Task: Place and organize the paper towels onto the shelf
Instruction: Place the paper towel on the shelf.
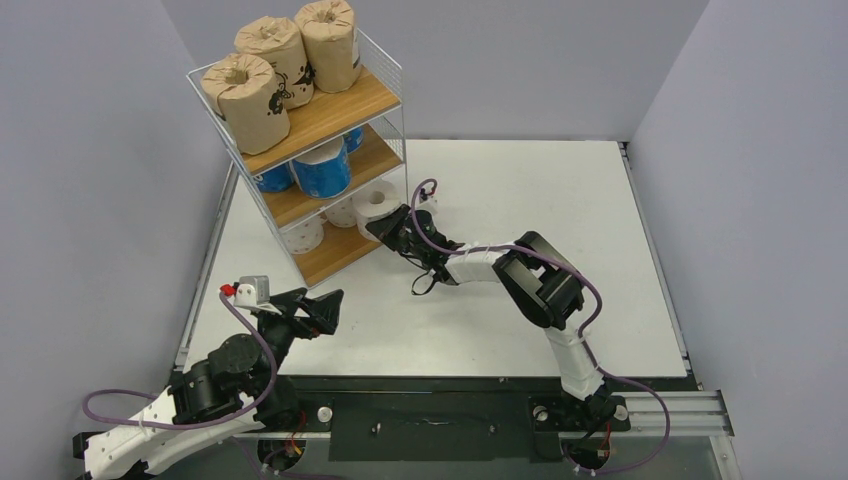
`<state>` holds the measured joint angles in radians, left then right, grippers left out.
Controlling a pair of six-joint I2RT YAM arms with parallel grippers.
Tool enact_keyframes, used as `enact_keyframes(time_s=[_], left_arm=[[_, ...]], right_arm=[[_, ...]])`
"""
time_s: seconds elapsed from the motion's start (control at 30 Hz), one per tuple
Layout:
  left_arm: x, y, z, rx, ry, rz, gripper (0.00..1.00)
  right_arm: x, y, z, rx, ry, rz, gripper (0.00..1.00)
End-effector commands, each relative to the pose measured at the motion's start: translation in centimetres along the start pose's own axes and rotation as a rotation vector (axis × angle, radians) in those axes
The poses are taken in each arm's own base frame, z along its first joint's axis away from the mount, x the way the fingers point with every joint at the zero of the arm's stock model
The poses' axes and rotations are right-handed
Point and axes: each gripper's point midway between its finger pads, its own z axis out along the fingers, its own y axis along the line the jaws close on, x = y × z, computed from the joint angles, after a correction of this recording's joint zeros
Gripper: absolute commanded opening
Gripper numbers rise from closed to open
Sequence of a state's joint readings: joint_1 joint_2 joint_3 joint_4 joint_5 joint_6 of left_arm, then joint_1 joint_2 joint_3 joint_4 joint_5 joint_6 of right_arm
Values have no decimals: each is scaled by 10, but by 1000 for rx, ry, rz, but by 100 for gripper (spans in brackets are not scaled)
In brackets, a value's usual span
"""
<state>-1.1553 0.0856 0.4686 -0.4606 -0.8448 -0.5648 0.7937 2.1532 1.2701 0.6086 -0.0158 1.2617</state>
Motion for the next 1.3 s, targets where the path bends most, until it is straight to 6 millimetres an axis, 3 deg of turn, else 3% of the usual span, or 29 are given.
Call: enact_keyframes(time_s=[0.0,0.2,0.33,0.5,0.6,0.63,0.73,1.0,1.27], left_arm=[[-15,-3,-1,-2,-33,-21,97],[-15,-4,-1,3,-33,-24,97],[-17,-5,-1,6,-37,-27,97],[-16,-7,-1,12,-34,-28,97],[-16,-6,-1,11,-32,-32,97],[-15,-6,-1,11,-32,-32,97],[-15,-7,0,16,-33,-37,97],[-15,-10,1,14,-25,-24,97],[-13,-10,2,12,-22,-25,97]], right_arm=[[-13,25,3,-53,-45,-49,0],[-7,45,4,-97,-4,-78,0],[-12,63,-15,-137,-1,-113,0],[-21,76,-52,-179,22,-186,0],[-30,55,-68,-144,22,-212,0],[-41,57,-73,-152,-4,-211,0],[-56,34,-78,-114,-31,-174,0],[-70,-3,-60,4,-76,-147,0],[-70,-13,-36,50,-78,-140,0]])
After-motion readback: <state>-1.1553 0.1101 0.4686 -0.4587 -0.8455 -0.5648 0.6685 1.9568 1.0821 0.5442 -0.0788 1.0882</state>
